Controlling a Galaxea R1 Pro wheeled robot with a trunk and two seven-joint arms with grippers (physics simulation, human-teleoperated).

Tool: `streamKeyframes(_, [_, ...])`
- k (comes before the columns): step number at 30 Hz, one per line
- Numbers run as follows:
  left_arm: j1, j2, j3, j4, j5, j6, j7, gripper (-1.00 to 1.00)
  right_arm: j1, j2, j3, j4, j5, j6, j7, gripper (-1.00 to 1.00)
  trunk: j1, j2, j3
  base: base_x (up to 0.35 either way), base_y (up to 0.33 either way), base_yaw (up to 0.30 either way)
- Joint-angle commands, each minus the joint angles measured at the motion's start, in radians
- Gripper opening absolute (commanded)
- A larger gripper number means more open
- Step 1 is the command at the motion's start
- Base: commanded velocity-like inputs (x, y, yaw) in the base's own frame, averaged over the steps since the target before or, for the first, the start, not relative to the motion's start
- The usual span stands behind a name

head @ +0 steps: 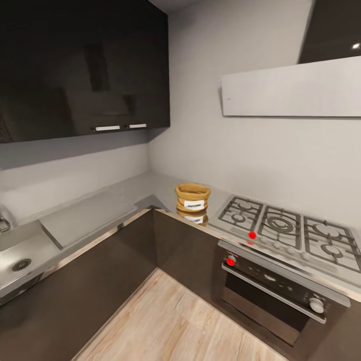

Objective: In the kitchen, take the popcorn bag from the countertop, put it into the microwave, and heat it until the popcorn is cooked so the cooked popcorn ends up inside the bag.

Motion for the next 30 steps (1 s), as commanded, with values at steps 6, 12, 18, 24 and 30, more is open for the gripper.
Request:
streamKeyframes(6, [0.001, -0.001, 0.005, -0.003, 0.0, 0.005, 0.0, 1.0, 0.0, 0.0, 0.003, 0.001, 0.001, -0.002, -0.008, 1.0, 0.001, -0.001, -0.001, 0.188, 0.281, -0.117])
streamKeyframes(12, [0.001, -0.001, 0.005, -0.003, 0.0, 0.005, 0.0, 1.0, 0.0, 0.0, 0.003, 0.001, 0.001, -0.002, -0.008, 1.0, 0.001, -0.001, -0.001, 0.189, 0.265, -0.269])
streamKeyframes(18, [0.001, -0.001, 0.005, -0.003, 0.0, 0.005, 0.0, 1.0, 0.0, 0.0, 0.003, 0.001, 0.001, -0.002, -0.008, 1.0, 0.001, -0.001, -0.001, 0.19, 0.21, -0.257])
streamKeyframes(24, [0.001, -0.001, 0.005, -0.003, 0.0, 0.005, 0.0, 1.0, 0.0, 0.0, 0.003, 0.001, 0.001, -0.002, -0.008, 1.0, 0.001, -0.001, -0.001, 0.19, 0.23, -0.212])
streamKeyframes(30, [0.001, -0.001, 0.005, -0.003, 0.0, 0.005, 0.0, 1.0, 0.0, 0.0, 0.0, -0.029, -0.003, -0.036, -0.008, 1.0, 0.001, -0.001, -0.001, 0.151, 0.263, -0.031])
